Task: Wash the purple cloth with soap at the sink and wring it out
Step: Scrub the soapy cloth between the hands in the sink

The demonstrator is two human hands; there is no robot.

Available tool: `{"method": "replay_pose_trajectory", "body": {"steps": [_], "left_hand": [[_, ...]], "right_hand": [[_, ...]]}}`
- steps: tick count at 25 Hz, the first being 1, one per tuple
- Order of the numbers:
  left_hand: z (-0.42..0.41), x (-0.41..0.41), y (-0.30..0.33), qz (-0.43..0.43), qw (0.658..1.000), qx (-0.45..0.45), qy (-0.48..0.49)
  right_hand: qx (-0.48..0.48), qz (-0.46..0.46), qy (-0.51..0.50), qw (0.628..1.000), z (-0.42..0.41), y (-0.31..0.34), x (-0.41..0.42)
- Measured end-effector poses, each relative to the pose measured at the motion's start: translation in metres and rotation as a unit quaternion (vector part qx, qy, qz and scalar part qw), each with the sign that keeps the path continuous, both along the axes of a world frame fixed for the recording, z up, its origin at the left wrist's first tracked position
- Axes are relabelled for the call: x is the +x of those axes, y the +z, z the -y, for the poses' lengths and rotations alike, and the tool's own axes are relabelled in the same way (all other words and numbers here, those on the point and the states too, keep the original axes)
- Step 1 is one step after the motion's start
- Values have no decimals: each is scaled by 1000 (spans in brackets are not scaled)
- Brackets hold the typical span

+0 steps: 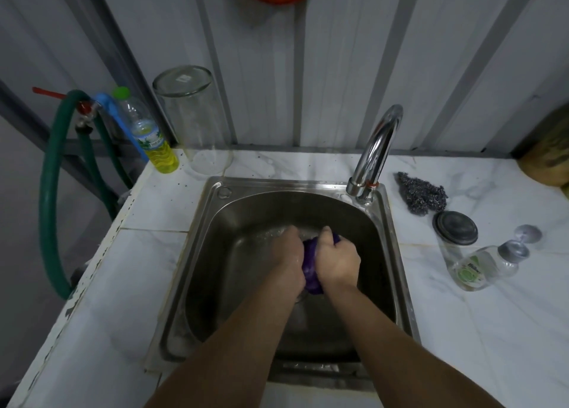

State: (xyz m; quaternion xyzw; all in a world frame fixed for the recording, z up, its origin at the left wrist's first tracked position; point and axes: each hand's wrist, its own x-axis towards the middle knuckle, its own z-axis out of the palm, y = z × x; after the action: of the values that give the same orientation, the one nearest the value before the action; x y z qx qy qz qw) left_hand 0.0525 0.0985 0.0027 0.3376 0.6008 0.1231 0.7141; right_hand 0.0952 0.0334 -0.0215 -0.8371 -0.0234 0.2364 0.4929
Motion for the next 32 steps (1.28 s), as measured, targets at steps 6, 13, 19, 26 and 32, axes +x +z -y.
{"method": "replay_pose_trajectory", "body": {"steps": [6, 13, 19, 26, 32], "left_hand": [[-14, -7, -10, 14, 1000, -7, 2], [-17, -11, -30, 69, 994, -77, 40], [-22, -17, -35, 97, 993, -63, -14], [-22, -22, -24, 178, 980, -57, -66], [-14, -35, -16, 222, 966, -89, -98]], "right_hand": [[6, 49, 19, 999, -11, 4, -26], [11, -79, -57, 995, -15, -6, 13], [165, -9, 54, 985, -11, 18, 9], [132, -14, 140, 981, 12, 8, 4], [34, -138, 93, 985, 5, 8, 36]]}}
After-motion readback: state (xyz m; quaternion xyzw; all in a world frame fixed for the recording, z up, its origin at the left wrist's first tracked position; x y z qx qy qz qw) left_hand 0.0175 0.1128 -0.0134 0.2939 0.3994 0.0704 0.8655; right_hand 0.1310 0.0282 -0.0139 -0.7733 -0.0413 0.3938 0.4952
